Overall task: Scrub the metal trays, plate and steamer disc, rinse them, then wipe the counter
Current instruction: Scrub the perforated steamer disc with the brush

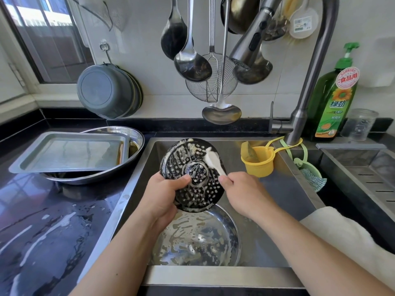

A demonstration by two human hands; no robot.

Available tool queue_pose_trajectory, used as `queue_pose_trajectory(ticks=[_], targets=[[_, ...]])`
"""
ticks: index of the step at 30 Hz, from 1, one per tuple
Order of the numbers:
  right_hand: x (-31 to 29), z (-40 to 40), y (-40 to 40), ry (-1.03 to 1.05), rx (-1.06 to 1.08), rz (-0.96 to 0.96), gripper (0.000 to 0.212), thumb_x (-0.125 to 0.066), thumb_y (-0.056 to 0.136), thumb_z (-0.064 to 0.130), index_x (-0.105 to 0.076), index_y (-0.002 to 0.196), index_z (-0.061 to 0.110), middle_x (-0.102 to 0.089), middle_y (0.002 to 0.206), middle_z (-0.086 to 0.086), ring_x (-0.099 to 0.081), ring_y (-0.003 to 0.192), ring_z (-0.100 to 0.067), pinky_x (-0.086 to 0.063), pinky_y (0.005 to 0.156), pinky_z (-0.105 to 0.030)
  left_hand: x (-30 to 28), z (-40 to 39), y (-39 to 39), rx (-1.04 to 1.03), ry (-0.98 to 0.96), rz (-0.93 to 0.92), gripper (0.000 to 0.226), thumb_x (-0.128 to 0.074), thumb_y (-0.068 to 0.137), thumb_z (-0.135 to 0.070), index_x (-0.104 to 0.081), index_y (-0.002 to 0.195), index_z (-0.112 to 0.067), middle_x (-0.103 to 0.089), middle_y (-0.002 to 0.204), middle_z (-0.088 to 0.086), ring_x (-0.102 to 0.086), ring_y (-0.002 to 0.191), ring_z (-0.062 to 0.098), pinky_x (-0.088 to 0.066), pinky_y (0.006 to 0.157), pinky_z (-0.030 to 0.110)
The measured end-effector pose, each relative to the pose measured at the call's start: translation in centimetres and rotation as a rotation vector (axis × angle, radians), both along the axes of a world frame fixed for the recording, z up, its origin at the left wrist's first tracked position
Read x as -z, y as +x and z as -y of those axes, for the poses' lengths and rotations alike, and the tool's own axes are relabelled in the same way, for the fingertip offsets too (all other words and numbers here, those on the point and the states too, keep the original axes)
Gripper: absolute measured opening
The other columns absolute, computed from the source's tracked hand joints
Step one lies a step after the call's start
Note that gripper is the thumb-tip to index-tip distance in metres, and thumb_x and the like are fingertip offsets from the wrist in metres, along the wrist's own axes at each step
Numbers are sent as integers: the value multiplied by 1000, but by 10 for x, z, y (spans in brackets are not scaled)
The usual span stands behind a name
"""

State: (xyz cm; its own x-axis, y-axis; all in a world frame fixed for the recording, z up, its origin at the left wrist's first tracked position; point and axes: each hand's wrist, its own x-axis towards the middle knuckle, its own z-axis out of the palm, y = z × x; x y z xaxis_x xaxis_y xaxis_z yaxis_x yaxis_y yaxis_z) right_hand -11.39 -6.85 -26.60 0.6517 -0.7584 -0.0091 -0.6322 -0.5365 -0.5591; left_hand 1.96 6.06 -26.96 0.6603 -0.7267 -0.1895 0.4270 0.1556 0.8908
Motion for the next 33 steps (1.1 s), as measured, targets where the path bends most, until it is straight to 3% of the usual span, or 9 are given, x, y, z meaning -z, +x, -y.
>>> queue_pose_trajectory(ticks=[3,8,13,18,23,29,33], targets=[[-1,-5,2,-23,-58,-18,50,-40,106,45,-46,65,17,-53,69,-3,-49,64,-18,-30,52,-34,0,0,-1,-21,18,25,30,-56,91,17,-67,117,5,-76,109,23,-76,98,36,-59,87,49],[-4,10,-3,32,74,10,50,-39,107,44,-45,66,15,-52,71,-5,-47,64,-20,-31,54,-32,-2,-1,-2,-2,1,7,34,-54,92,17,-64,122,6,-75,112,23,-74,104,37,-59,89,49],[0,-5,2,-22,-48,-18,51,-42,106,46,-45,65,17,-53,67,-2,-49,64,-18,-32,53,-32,-2,-1,-1,-19,-12,-14,32,-55,92,16,-66,120,6,-75,112,25,-75,102,38,-58,92,51],[-2,14,-4,21,92,3,50,-39,106,46,-45,67,15,-54,71,-5,-54,67,-25,-35,56,-34,-2,0,-2,-9,-20,-9,32,-53,93,15,-65,122,7,-74,113,26,-73,105,40,-57,96,54],[1,-4,2,4,-40,-13,51,-42,105,47,-45,65,15,-53,68,-4,-49,65,-21,-34,58,-34,-2,0,0,-39,-20,-18,29,-55,93,15,-66,118,6,-75,110,25,-75,99,38,-59,89,51],[-2,13,-4,36,69,-12,50,-37,107,46,-49,70,15,-56,73,-6,-56,69,-25,-35,57,-33,-2,-1,0,-31,-29,-14,31,-54,94,14,-65,122,5,-75,113,24,-74,105,39,-57,95,55],[-3,-4,0,3,-52,-17,51,-42,106,44,-44,64,16,-50,67,-3,-46,64,-20,-29,54,-33,-2,0,0,-31,-25,-17,31,-55,94,13,-65,122,6,-75,112,25,-74,104,40,-58,94,54]])
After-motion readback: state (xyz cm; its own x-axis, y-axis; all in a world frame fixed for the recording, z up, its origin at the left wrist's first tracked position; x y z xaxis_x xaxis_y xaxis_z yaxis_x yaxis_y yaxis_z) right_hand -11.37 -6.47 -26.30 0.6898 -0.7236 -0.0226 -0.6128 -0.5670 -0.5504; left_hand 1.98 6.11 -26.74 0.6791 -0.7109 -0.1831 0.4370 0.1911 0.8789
